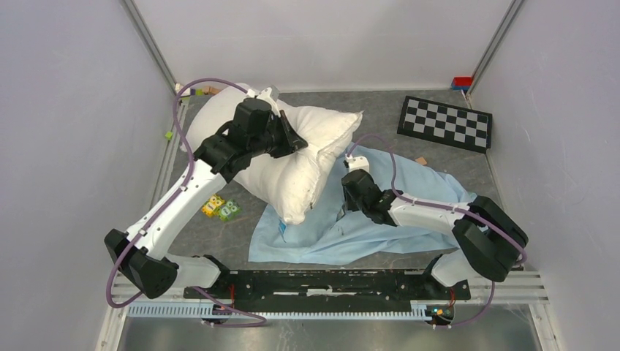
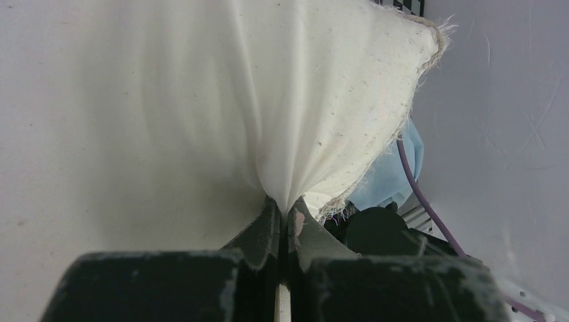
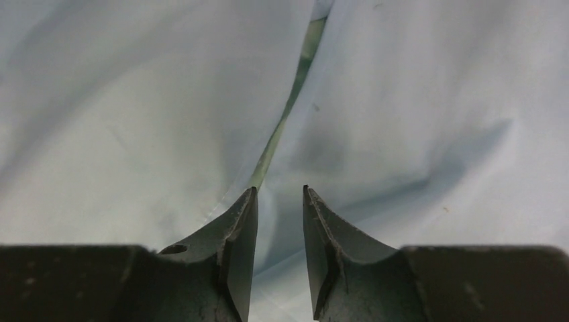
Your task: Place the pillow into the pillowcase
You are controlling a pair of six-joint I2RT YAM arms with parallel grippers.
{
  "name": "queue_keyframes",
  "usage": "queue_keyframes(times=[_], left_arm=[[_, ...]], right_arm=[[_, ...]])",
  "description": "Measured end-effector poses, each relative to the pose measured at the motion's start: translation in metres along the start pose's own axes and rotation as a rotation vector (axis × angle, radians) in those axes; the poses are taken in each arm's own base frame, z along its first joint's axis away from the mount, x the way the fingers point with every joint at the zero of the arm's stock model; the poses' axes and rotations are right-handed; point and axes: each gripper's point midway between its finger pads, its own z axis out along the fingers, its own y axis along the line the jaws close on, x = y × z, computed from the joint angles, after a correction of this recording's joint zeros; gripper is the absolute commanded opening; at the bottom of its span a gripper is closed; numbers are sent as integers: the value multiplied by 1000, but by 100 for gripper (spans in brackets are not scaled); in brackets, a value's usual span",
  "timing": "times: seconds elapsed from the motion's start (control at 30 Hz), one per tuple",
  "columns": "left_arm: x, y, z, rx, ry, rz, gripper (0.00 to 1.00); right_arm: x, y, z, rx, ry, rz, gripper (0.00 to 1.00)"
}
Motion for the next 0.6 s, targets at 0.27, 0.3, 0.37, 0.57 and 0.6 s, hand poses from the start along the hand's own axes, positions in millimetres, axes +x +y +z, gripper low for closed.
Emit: queue_keyframes(times=[0.27, 0.3, 0.37, 0.57, 0.6], left_arm=[[7, -1, 5, 3, 14, 7, 2], [7, -2, 5, 4, 15, 9, 2], [9, -3, 5, 6, 18, 11, 2], [12, -3, 8, 4, 27, 15, 2], [12, -3, 8, 3, 29, 15, 2]], right_arm=[[7, -9, 16, 34, 19, 9, 47], [9, -9, 19, 38, 25, 7, 44], [13, -10, 23, 45, 34, 2, 34], [6, -15, 25, 42, 14, 31, 17], [5, -17, 23, 42, 9, 38, 16]])
